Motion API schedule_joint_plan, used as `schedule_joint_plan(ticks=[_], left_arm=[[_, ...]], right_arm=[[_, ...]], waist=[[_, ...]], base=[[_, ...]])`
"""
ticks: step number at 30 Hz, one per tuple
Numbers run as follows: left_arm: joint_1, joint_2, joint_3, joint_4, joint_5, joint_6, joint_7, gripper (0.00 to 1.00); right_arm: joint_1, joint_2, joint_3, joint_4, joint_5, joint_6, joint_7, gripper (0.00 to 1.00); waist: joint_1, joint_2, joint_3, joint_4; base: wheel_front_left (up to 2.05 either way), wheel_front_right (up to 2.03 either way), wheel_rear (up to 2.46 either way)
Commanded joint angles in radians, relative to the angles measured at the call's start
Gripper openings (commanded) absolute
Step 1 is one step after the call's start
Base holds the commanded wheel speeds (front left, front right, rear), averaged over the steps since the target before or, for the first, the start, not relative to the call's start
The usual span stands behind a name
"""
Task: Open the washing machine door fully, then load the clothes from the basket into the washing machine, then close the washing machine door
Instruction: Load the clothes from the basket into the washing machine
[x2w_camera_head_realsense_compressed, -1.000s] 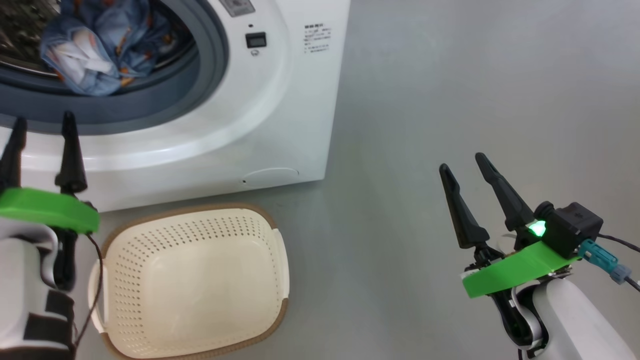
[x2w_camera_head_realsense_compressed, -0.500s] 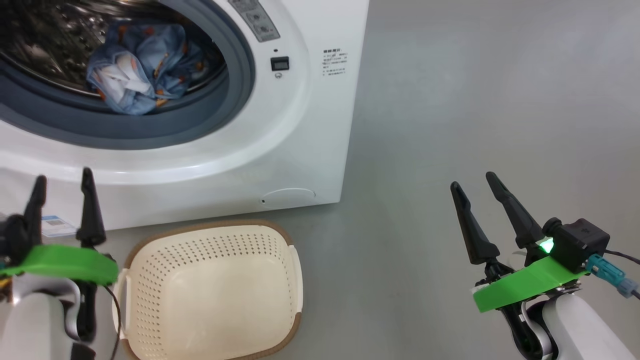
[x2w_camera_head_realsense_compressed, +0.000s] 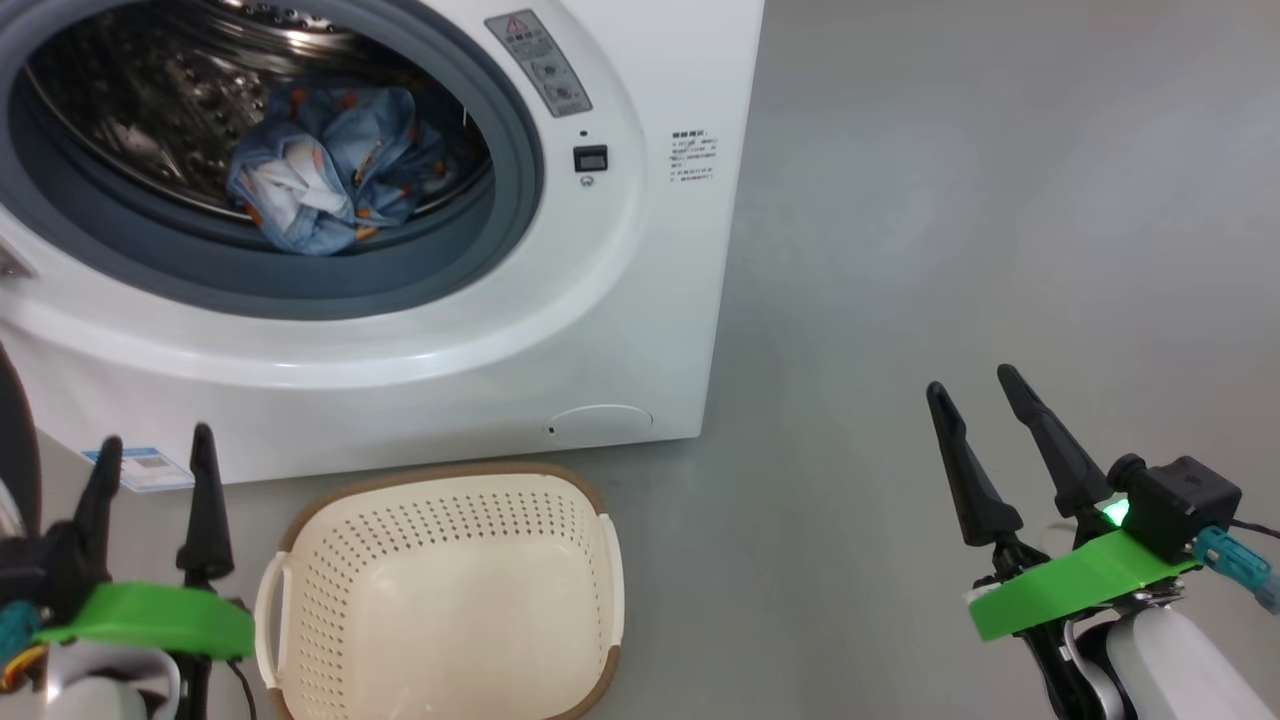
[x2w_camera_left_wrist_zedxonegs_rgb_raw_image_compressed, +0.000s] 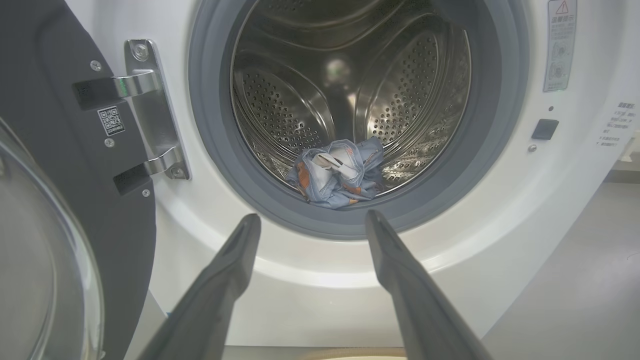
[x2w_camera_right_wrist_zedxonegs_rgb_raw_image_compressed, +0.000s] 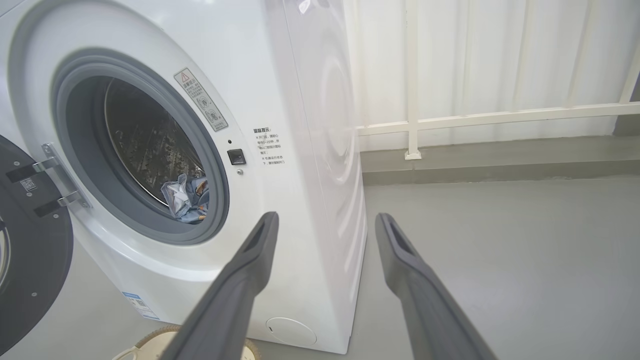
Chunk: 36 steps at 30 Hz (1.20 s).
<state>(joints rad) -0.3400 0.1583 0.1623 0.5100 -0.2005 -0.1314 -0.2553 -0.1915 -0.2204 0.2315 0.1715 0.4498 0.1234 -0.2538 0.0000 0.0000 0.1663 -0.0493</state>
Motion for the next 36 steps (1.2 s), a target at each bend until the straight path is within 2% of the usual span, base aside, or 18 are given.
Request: schedule_joint_plan(ticks=[1,19,36], left_arm=[[0.023,0.019,0.036,-0.042,0.007,0.001,-0.006,1.00],[0.218,-0.008,0.060,-0.156,-0.010,0.001,-0.006,1.00],[0.251,-0.009,0.056,-0.200,-0.028,0.001,-0.006,1.00]], right_arm=[[0.024,-0.016,0.010,-0.024,0.016,0.007,-0.008,1.00],[0.101,-0.037,-0.016,-0.030,0.027,0.007,-0.008,1.00],[0.112,-0.037,-0.020,-0.037,0.025,0.007,-0.008,1.00]], waist=[[0.0000,0.0000,-0.015,0.005],[0.0000,0.0000,-0.090,0.031],[0.0000,0.0000,-0.092,0.031]], base=[[0.00,0.00,0.00],[0.00,0.00,0.00],[0.00,0.00,0.00]])
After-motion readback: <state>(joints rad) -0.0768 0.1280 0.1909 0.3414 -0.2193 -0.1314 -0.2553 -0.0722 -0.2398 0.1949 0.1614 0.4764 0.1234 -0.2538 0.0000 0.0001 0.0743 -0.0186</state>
